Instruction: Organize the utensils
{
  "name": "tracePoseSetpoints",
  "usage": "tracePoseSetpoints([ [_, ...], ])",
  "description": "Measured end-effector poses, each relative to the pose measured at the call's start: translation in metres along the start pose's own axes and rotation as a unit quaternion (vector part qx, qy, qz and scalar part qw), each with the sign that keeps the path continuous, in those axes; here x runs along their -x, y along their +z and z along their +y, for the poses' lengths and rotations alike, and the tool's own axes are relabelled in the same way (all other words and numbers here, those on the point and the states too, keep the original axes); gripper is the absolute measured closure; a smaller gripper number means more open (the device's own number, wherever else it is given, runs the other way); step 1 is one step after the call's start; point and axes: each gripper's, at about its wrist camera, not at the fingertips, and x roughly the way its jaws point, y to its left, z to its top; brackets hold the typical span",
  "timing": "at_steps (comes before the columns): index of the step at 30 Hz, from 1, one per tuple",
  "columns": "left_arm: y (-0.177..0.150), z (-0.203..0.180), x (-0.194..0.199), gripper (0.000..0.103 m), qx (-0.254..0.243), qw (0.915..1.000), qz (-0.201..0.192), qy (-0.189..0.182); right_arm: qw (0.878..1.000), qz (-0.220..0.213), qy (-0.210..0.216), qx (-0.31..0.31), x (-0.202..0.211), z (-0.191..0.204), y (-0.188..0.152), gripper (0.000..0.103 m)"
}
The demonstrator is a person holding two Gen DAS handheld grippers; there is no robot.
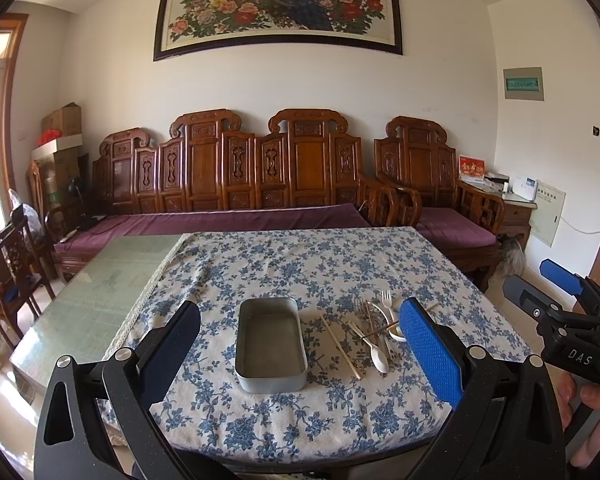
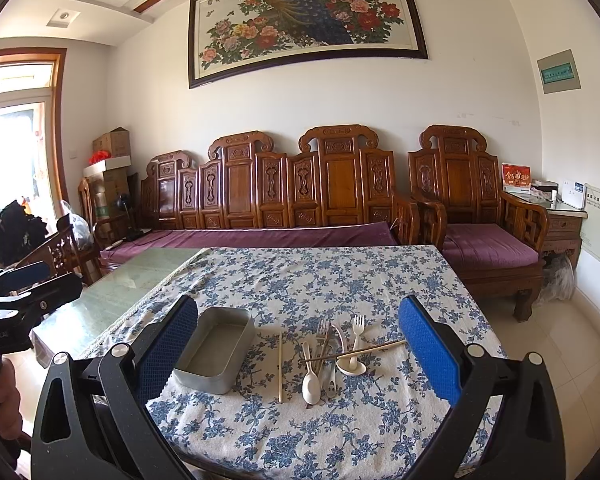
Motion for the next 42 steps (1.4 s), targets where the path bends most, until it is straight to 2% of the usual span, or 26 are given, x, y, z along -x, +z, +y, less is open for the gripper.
tracePoseSetpoints([
  [20,-0.002,0.000,-0.005,0.006,0.003,0.9999,0.008,-0.007,1.000,0.000,0.000,-0.001,0.000,0.000,0.001,0.003],
  [24,-0.006,0.001,-0.015,0.006,0.002,0.9998,0.018,-0.007,1.000,0.007,0.002,-0.003,-0.005,-0.004,-0.003,0.003],
  [33,-0.029,0.001,-0.059,0.006,-0.001,0.9972,0.072,-0.021,0.999,0.034,0.001,-0.001,-0.037,-0.020,-0.028,0.003],
  [42,-0.053,-0.002,-0.111,0.006,-0.010,0.9916,0.121,-0.045,0.996,0.088,0.010,-0.004,-0.100,-0.041,-0.059,0.030],
])
